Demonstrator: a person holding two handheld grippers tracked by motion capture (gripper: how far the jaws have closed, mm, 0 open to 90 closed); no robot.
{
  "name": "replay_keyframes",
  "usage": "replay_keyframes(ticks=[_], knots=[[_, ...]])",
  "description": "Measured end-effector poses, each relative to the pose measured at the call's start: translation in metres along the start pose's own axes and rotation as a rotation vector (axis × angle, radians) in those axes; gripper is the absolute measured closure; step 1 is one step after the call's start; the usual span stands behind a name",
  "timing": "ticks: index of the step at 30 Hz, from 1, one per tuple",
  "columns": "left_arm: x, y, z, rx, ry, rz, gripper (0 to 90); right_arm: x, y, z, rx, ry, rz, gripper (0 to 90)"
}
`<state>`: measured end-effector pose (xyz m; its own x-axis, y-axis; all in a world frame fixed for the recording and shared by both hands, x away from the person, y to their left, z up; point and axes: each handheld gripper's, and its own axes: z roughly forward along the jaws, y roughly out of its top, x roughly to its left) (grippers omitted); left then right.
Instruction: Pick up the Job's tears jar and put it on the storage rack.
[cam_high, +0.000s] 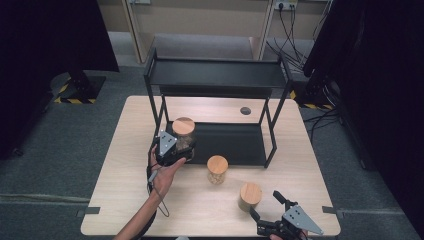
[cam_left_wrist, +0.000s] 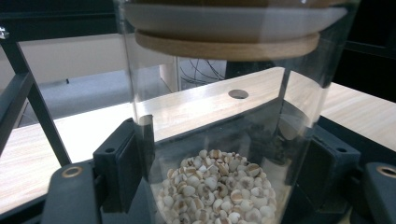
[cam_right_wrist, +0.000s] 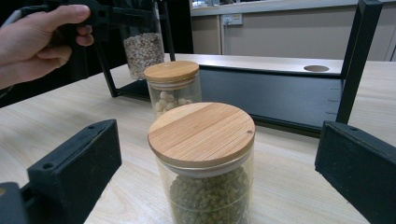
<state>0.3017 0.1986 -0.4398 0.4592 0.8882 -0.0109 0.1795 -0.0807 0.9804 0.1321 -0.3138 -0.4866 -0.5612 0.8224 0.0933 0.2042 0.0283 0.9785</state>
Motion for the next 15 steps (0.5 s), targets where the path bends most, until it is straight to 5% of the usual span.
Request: replay_keyframes(ticks=[15], knots=[[-0.003,-0.007,0.03,0.0,0.057,-0.011,25.4,-0.001,0.0,0.0,0.0,0.004,0.003,0.7]])
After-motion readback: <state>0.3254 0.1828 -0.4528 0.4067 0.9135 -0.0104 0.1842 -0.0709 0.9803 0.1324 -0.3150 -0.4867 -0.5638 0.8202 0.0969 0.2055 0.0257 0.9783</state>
